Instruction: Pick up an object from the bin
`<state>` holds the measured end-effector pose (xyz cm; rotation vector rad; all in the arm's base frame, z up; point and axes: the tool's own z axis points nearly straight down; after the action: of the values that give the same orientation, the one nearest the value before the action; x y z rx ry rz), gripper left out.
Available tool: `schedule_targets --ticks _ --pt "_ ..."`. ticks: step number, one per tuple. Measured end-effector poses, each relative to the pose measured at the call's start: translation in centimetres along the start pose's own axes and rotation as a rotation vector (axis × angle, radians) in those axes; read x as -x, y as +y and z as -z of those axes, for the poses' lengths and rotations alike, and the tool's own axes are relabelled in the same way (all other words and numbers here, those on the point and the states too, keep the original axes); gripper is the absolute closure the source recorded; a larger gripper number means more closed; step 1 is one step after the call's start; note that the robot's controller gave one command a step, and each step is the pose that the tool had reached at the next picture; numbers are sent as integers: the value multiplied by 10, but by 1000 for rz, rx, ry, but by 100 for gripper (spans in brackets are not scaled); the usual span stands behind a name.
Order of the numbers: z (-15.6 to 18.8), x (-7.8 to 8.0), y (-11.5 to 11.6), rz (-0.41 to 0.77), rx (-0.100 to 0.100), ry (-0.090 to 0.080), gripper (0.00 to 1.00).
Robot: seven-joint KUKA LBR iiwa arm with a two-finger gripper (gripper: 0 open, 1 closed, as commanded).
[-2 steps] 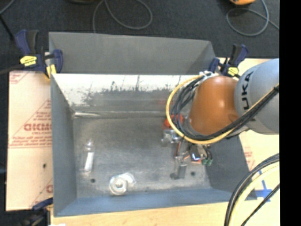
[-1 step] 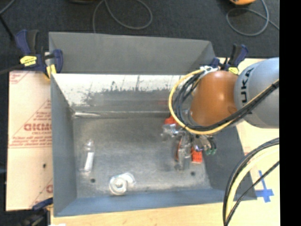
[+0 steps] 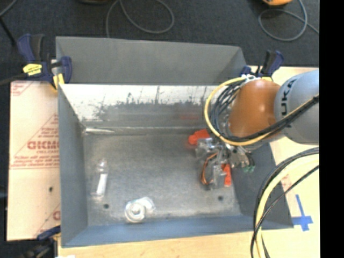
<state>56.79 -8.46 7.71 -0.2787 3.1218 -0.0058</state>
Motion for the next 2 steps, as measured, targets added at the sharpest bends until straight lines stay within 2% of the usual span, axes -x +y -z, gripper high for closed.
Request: schedule_targets --ticks 1,2 --pt "-6 25 -1 333 2 -9 100" --pt "-6 25 -1 332 2 -9 100"
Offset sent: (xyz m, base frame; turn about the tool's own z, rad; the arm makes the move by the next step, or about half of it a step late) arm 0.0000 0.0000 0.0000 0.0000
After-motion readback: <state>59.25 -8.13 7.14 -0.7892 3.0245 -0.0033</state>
